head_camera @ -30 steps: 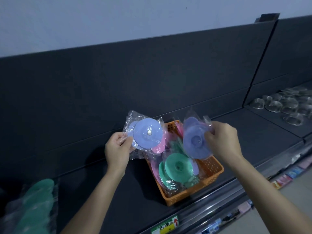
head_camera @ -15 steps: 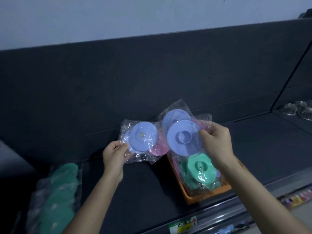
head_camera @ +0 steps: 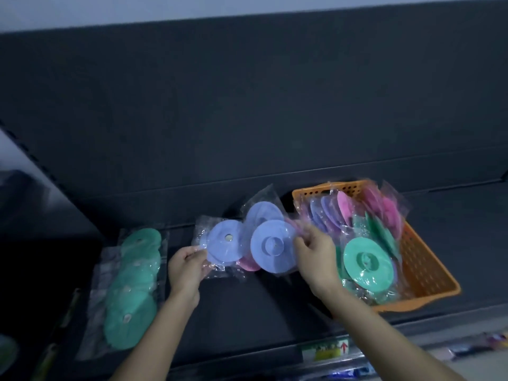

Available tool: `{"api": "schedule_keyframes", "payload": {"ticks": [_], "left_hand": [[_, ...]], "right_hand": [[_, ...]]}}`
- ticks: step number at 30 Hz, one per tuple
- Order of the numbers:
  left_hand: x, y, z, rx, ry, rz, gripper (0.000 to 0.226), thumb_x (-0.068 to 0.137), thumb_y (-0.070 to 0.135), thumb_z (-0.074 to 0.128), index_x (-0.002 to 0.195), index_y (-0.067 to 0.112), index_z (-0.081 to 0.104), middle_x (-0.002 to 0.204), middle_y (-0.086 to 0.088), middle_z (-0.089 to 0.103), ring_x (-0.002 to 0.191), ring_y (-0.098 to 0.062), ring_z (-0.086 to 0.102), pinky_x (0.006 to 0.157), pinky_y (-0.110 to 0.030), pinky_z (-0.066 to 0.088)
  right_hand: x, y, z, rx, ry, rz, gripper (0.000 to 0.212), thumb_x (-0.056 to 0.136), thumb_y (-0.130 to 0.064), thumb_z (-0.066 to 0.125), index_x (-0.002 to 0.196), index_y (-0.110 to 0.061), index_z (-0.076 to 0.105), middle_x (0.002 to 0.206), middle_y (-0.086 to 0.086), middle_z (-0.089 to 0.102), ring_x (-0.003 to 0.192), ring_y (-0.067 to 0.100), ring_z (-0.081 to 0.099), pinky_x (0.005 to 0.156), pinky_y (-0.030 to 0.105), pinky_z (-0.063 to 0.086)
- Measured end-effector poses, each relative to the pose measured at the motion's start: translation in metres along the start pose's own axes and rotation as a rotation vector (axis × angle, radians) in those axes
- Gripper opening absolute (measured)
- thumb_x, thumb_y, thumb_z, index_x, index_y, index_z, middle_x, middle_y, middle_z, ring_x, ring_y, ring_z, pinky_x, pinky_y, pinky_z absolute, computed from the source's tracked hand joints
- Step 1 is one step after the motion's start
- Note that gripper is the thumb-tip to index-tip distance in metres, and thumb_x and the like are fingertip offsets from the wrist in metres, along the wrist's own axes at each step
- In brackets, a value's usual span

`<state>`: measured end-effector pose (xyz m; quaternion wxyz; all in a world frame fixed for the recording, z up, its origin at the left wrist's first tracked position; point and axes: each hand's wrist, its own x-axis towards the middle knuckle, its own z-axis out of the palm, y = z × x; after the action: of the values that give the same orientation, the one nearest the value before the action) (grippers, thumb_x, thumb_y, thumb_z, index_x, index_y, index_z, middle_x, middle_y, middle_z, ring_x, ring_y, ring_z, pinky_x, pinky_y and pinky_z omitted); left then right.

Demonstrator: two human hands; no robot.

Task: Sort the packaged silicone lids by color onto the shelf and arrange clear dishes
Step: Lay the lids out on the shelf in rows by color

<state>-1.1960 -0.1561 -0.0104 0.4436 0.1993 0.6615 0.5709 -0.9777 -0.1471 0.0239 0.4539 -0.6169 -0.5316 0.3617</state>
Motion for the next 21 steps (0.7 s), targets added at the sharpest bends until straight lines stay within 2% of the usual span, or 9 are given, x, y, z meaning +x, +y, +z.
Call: {"api": "schedule_keyframes", "payload": {"ticks": [3, 5, 7, 8, 10, 12, 16, 19, 21], "left_hand": [[0.002, -0.007, 0.000, 0.011, -0.004, -0.025, 0.010, 0.087, -0.004, 0.055, 0.089, 0.006, 0.056, 0.085, -0.013, 0.059, 0.073, -0.022, 0.058, 0.062, -0.026, 0.051], [0.002, -0.009, 0.003, 0.042, -0.035, -0.025, 0.025, 0.087, -0.004, 0.055, 0.109, 0.008, 0.055, 0.093, -0.012, 0.060, 0.081, -0.022, 0.060, 0.066, -0.028, 0.052], [0.004, -0.009, 0.008, 0.097, -0.097, -0.007, 0.050, 0.086, -0.005, 0.054, 0.128, 0.021, 0.048, 0.098, -0.013, 0.061, 0.088, -0.022, 0.062, 0.069, -0.030, 0.054], [0.003, -0.008, 0.011, 0.125, -0.133, 0.004, 0.057, 0.086, -0.006, 0.053, 0.133, 0.026, 0.046, 0.097, -0.012, 0.062, 0.088, -0.022, 0.062, 0.069, -0.030, 0.054], [0.002, -0.005, 0.020, 0.167, -0.196, 0.021, 0.059, 0.086, -0.006, 0.051, 0.135, 0.027, 0.045, 0.096, -0.006, 0.063, 0.085, -0.020, 0.063, 0.067, -0.029, 0.055], [0.001, -0.004, 0.029, 0.209, -0.234, 0.030, 0.056, 0.087, -0.006, 0.050, 0.135, 0.024, 0.047, 0.097, 0.000, 0.062, 0.083, -0.016, 0.063, 0.065, -0.026, 0.055], [-0.003, -0.004, 0.055, 0.227, -0.310, 0.017, 0.061, 0.088, -0.006, 0.051, 0.140, 0.025, 0.040, 0.101, 0.001, 0.063, 0.080, -0.013, 0.067, 0.056, -0.018, 0.054], [-0.006, -0.005, 0.081, 0.221, -0.373, 0.018, 0.075, 0.086, -0.007, 0.051, 0.145, 0.035, 0.029, 0.114, -0.008, 0.062, 0.095, -0.021, 0.067, 0.061, -0.020, 0.056], [-0.009, -0.004, 0.096, 0.230, -0.445, 0.032, 0.078, 0.085, -0.008, 0.050, 0.144, 0.038, 0.029, 0.115, -0.009, 0.062, 0.100, -0.020, 0.066, 0.066, -0.021, 0.057]], "right_hand": [[-0.004, 0.003, 0.006, -0.140, -0.038, -0.096, 0.036, 0.080, 0.006, 0.045, 0.100, -0.014, 0.067, 0.080, 0.006, 0.070, 0.073, 0.017, 0.062, 0.063, 0.026, 0.047], [-0.002, 0.006, 0.006, -0.213, -0.026, -0.133, 0.033, 0.079, 0.007, 0.045, 0.100, -0.009, 0.065, 0.079, 0.014, 0.068, 0.076, 0.028, 0.061, 0.065, 0.033, 0.046], [0.002, 0.006, 0.003, -0.264, -0.023, -0.154, 0.034, 0.081, 0.005, 0.045, 0.103, -0.012, 0.064, 0.071, 0.010, 0.065, 0.065, 0.025, 0.059, 0.061, 0.031, 0.046], [0.004, 0.007, 0.001, -0.288, -0.022, -0.163, 0.035, 0.082, 0.004, 0.044, 0.104, -0.014, 0.064, 0.064, 0.003, 0.061, 0.057, 0.018, 0.055, 0.054, 0.025, 0.044], [0.008, 0.013, -0.006, -0.327, -0.004, -0.165, 0.034, 0.084, 0.002, 0.043, 0.104, -0.015, 0.064, 0.056, -0.006, 0.051, 0.051, 0.011, 0.046, 0.048, 0.018, 0.037], [0.013, 0.019, -0.016, -0.378, 0.011, -0.159, 0.031, 0.086, 0.000, 0.042, 0.103, -0.015, 0.063, 0.057, -0.003, 0.050, 0.053, 0.013, 0.045, 0.046, 0.020, 0.031], [0.025, 0.028, -0.039, -0.461, 0.056, -0.149, 0.033, 0.090, -0.004, 0.044, 0.115, -0.018, 0.061, 0.072, -0.002, 0.057, 0.063, 0.016, 0.054, 0.055, 0.020, 0.036], [0.036, 0.036, -0.054, -0.459, 0.115, -0.147, 0.025, 0.090, -0.005, 0.046, 0.101, -0.021, 0.062, 0.065, -0.008, 0.052, 0.063, 0.016, 0.055, 0.056, 0.027, 0.040], [0.042, 0.039, -0.064, -0.437, 0.152, -0.131, 0.025, 0.089, -0.004, 0.045, 0.099, -0.020, 0.063, 0.061, -0.009, 0.050, 0.062, 0.016, 0.053, 0.055, 0.026, 0.038]]}}
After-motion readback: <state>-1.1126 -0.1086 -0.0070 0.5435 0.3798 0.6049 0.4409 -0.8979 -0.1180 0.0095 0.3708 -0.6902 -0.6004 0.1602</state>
